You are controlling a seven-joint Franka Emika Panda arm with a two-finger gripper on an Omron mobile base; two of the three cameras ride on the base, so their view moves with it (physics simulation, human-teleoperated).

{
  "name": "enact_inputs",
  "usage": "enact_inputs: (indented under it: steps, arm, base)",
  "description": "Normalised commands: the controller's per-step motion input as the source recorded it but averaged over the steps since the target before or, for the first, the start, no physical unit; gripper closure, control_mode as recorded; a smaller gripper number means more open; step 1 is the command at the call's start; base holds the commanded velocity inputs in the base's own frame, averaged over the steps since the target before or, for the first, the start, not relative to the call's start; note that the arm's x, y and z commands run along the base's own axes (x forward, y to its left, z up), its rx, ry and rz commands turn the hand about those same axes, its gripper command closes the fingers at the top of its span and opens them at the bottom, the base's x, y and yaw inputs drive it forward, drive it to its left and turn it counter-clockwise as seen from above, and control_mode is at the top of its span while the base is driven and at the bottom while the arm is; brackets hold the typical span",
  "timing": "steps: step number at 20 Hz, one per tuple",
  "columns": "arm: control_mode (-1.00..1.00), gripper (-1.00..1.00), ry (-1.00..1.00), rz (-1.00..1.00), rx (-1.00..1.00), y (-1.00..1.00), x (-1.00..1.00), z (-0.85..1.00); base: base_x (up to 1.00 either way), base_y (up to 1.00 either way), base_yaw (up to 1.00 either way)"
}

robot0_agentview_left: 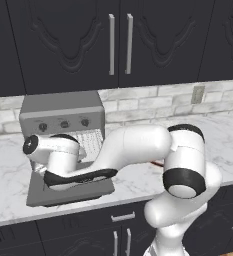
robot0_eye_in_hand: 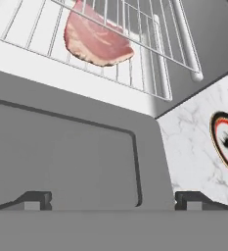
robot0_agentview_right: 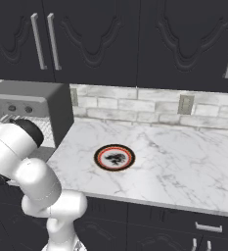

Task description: Open the toaster oven door. Place the bread on the top rack in the toaster oven and place the steak on the bottom rack.

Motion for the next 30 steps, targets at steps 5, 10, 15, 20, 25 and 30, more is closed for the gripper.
enact_inputs:
  steps: [5,10,15,20,25,30]
  arm:
    - [-1.00,-1.00,-0.06,0.00,-0.04,-0.08,-0.02,0.26]
    - [-1.00,-1.00,-0.08,-0.01,-0.01,0.00,0.04,0.21]
    - [-1.00,-1.00,-0.10,0.02,0.00,-0.17,0.03,0.07]
    - [-1.00,-1.00,-0.09,0.15,0.00,-0.26,0.16,0.00]
    - [-1.00,-1.00,-0.03,0.21,0.00,-0.21,0.24,-0.01]
    - [-1.00,-1.00,0.10,0.06,0.02,-0.09,0.38,0.08]
  base:
    - [0.00,0.00,0.00]
    - [0.00,0.00,0.00]
    - [0.00,0.00,0.00]
    - [0.00,0.00,0.00]
    - [0.00,0.00,0.00]
    - [0.00,0.00,0.00]
